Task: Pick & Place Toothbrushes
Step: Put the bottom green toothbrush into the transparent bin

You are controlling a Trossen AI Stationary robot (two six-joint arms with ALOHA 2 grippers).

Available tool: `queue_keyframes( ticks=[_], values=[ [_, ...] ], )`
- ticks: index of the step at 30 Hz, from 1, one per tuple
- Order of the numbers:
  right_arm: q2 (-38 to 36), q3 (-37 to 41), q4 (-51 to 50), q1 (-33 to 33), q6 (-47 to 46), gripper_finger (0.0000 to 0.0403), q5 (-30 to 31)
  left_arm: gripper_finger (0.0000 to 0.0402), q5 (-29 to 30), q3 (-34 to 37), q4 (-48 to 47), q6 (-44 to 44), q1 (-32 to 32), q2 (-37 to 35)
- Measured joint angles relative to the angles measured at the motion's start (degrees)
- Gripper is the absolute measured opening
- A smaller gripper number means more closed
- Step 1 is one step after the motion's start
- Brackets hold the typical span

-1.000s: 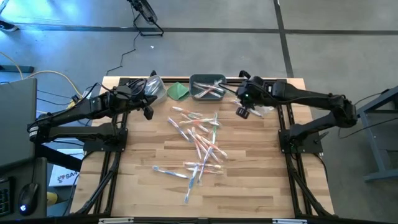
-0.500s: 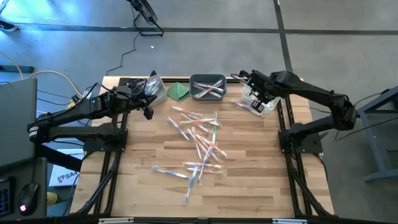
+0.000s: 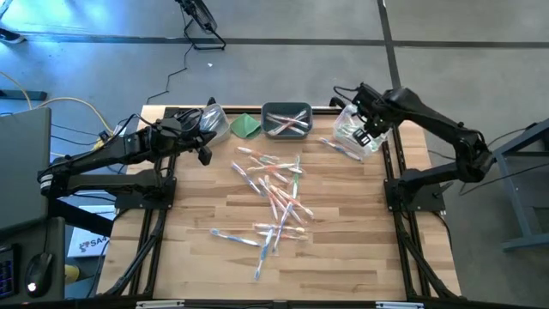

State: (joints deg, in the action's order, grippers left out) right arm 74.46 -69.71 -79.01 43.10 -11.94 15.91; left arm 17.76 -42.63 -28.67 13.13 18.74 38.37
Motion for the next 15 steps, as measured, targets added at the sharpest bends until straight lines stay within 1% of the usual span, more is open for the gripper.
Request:
queue_keyframes(
  ticks=[6,15],
  values=[
    [2.24,0.00,-0.37,2.35,1.37,0.0040,-1.26,0.0000,0.00,0.00,-0.41,-0.01,0.00,0.00],
    [9.69,0.00,0.17,3.21,4.10,0.0040,-1.28,0.0000,-0.02,0.00,-1.55,0.10,0.00,0.00]
  ],
)
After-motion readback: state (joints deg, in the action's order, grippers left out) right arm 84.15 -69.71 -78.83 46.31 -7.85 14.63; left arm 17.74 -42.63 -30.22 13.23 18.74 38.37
